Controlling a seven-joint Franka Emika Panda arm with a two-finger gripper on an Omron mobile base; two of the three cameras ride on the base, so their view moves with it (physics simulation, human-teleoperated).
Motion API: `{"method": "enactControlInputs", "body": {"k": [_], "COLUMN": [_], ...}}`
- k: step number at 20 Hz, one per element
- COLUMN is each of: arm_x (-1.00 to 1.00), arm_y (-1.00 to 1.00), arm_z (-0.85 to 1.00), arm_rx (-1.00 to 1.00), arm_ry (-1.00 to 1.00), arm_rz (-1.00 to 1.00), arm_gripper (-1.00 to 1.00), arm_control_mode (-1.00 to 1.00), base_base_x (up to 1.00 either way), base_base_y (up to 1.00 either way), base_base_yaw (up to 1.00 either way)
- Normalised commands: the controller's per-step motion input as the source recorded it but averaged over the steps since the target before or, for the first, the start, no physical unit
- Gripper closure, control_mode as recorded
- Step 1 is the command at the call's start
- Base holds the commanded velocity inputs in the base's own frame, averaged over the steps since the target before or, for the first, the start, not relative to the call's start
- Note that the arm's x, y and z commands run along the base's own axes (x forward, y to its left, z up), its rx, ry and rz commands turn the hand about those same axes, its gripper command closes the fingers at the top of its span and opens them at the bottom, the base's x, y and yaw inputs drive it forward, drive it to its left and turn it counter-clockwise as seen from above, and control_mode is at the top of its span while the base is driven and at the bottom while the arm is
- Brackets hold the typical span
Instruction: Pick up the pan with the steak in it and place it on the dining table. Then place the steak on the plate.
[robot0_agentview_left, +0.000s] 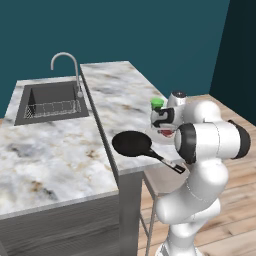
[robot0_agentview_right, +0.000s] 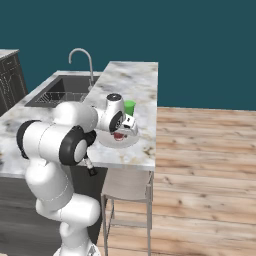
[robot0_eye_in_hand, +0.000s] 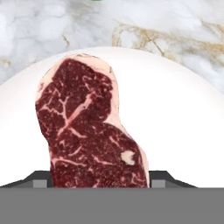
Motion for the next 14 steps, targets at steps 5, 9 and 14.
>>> {"method": "enactControlInputs", "body": {"k": [5, 9, 14], "arm_x": [0.03, 0.16, 0.02], "arm_y": [0.0, 0.0, 0.0], "arm_z": [0.0, 0.0, 0.19], "arm_rx": [0.0, 0.0, 0.01], "arm_ry": [0.0, 0.0, 0.0], "arm_rz": [0.0, -0.03, -0.04], "arm_gripper": [1.0, -1.0, -1.0], "arm_control_mode": [-1.0, -1.0, -1.0], "base_base_x": [0.0, 0.0, 0.0], "base_base_y": [0.0, 0.0, 0.0], "base_base_yaw": [0.0, 0.0, 0.0]}}
